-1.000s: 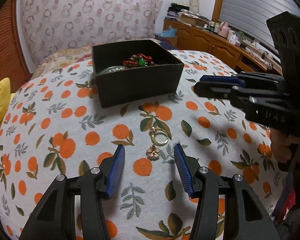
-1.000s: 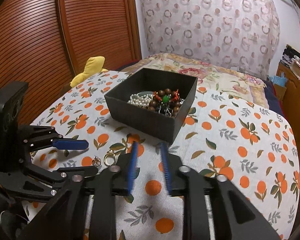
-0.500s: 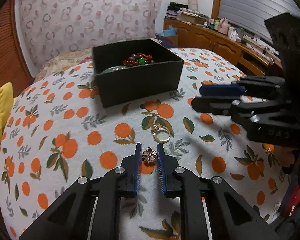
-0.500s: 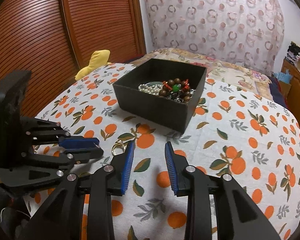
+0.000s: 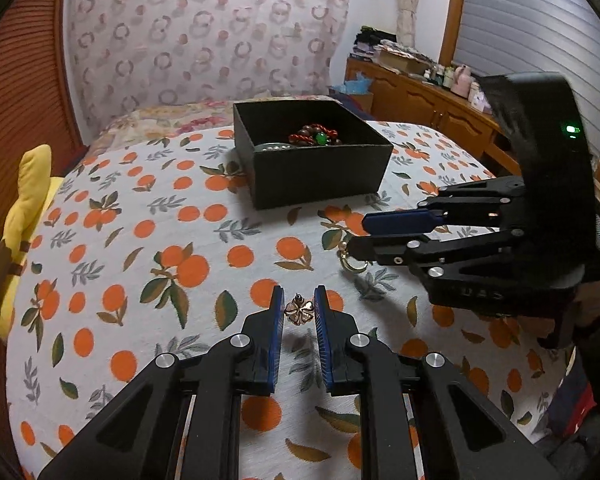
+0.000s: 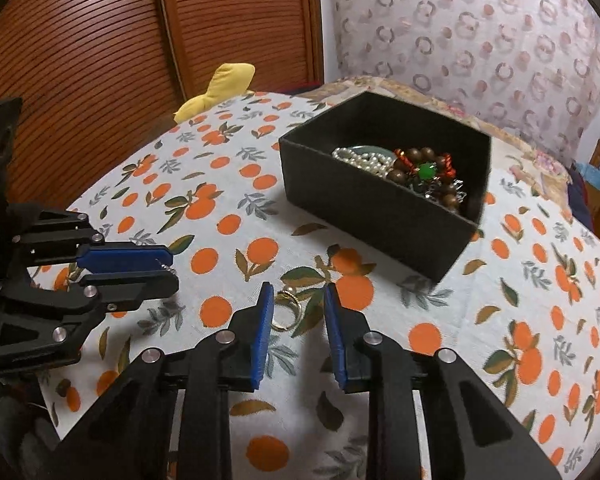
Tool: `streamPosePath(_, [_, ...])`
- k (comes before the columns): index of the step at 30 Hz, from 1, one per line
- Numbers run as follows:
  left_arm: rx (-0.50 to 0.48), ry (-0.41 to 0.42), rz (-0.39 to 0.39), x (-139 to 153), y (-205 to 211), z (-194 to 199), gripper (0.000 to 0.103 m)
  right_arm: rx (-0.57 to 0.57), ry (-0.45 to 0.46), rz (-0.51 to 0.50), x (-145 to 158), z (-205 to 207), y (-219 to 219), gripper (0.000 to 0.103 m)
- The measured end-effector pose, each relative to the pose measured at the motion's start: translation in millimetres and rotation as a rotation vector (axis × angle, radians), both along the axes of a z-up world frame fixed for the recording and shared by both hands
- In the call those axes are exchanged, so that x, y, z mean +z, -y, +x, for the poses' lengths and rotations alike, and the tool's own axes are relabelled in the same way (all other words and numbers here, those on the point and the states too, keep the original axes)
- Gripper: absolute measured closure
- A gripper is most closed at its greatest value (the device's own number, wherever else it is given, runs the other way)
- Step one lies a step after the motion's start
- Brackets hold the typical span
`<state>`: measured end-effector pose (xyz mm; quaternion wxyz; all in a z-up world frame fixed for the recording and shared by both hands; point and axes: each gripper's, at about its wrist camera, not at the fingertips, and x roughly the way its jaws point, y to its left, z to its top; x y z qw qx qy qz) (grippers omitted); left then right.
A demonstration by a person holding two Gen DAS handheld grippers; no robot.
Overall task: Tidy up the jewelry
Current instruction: 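Grasp the flower charm with the left tool while the right tool grasps the gold ring, then carry the charm and ring into the black box and release both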
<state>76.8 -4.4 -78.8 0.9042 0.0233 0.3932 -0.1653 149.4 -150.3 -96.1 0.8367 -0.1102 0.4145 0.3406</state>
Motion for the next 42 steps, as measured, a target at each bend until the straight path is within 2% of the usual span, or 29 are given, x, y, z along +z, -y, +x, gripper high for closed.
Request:
streamPosePath(5, [0.002,0.000,-0.009,-1,-3,-1,0.089,0.004,-0.009,-0.010,-4,0,-7,0.075])
streamPosePath(10, [0.002,-0.002,-0.008,-2,-3,-2,0.089,0.018,0.048,-0.083,-7,-8,-16,0.075])
streamPosePath(12, [0.003,-0.001,-0.009,-1,-3,-2,0.089,0.023,0.054,-0.091,-7,-9,-16,0.077])
streamPosePath(13, [0.004,0.000,-0.010,-1,-3,-2,0.089,0.031,0.053,-0.089,-7,-10,-17,0.081])
streamPosePath(19, [0.009,0.008,-0.009,1,-4,0,0.089,0.038,0.066,-0.093,-7,-14,-17,0.082])
streamPosePath(30, [0.007,0.037,-0.020,17,3,18,0.089,0.010,0.106,-0.028,20,-9,4,0.081])
streamPosePath(37, [0.009,0.077,-0.032,37,7,39,0.089,-0.048,0.152,0.024,46,21,26,0.081])
streamPosePath(42, [0.012,0.098,-0.031,51,12,60,0.089,-0.079,0.155,0.055,53,45,35,0.081])
